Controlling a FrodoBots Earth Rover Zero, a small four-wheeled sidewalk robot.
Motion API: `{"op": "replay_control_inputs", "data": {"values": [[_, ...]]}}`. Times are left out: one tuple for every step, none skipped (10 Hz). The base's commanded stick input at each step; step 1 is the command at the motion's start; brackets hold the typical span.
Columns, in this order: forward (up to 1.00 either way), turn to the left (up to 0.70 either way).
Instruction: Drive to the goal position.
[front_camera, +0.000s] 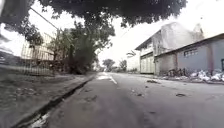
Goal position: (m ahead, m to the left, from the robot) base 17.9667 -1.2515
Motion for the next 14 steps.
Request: {"op": "replay_control_inputs", "data": {"values": [[1.00,0.00],[1.00,0.00],[1.00,0.00],[1.00,0.00],[1.00,0.00],[1.00,0.00],[1.00,-0.02],[1.00,-0.25],[1.00,-0.40],[1.00,-0.40],[1.00,-0.38],[1.00,-0.15],[1.00,0.00],[1.00,0.00]]}}
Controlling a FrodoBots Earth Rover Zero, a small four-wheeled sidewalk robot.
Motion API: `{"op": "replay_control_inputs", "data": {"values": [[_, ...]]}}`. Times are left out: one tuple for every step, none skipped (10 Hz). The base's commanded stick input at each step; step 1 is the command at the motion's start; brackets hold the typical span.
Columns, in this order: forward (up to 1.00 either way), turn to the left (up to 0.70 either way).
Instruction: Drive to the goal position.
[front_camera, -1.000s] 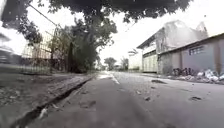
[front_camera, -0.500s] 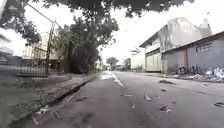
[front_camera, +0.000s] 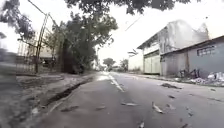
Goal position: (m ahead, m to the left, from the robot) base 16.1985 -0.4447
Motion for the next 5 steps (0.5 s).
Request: {"op": "replay_control_inputs", "data": {"values": [[1.00,0.00],[1.00,0.00],[1.00,0.00],[1.00,0.00],[1.00,0.00]]}}
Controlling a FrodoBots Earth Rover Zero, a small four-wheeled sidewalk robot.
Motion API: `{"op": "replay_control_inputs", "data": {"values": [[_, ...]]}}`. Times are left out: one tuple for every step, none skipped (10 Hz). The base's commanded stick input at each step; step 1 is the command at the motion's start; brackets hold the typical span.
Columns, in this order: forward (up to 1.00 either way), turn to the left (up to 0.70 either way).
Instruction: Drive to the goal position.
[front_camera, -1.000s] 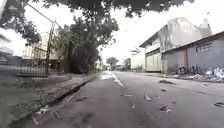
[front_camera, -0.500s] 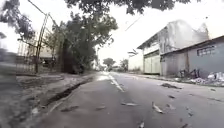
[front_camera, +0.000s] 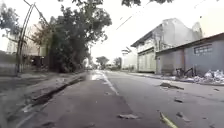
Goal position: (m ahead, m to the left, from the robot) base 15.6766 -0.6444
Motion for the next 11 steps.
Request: {"op": "replay_control_inputs", "data": {"values": [[1.00,0.00],[1.00,0.00],[1.00,0.00],[1.00,0.00],[1.00,0.00],[1.00,0.00],[1.00,0.00],[1.00,0.00],[1.00,-0.05],[1.00,-0.30],[1.00,-0.36]]}}
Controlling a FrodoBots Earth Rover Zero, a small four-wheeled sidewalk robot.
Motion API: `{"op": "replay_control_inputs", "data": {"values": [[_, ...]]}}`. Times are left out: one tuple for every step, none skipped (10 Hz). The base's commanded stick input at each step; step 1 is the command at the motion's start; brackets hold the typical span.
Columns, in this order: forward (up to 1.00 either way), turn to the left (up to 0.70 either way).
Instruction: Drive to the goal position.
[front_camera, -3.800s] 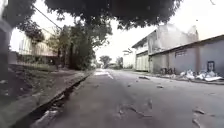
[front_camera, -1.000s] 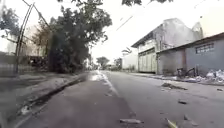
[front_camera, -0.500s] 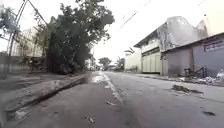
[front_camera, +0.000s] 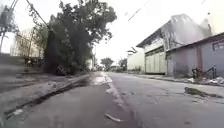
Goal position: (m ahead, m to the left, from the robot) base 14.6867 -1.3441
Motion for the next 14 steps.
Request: {"op": "replay_control_inputs", "data": {"values": [[1.00,-0.15],[1.00,0.00],[1.00,0.00],[1.00,0.00],[1.00,0.00],[1.00,0.00],[1.00,0.00],[1.00,0.00],[1.00,0.00],[1.00,0.00],[1.00,0.00],[1.00,-0.05],[1.00,-0.38],[1.00,-0.40]]}}
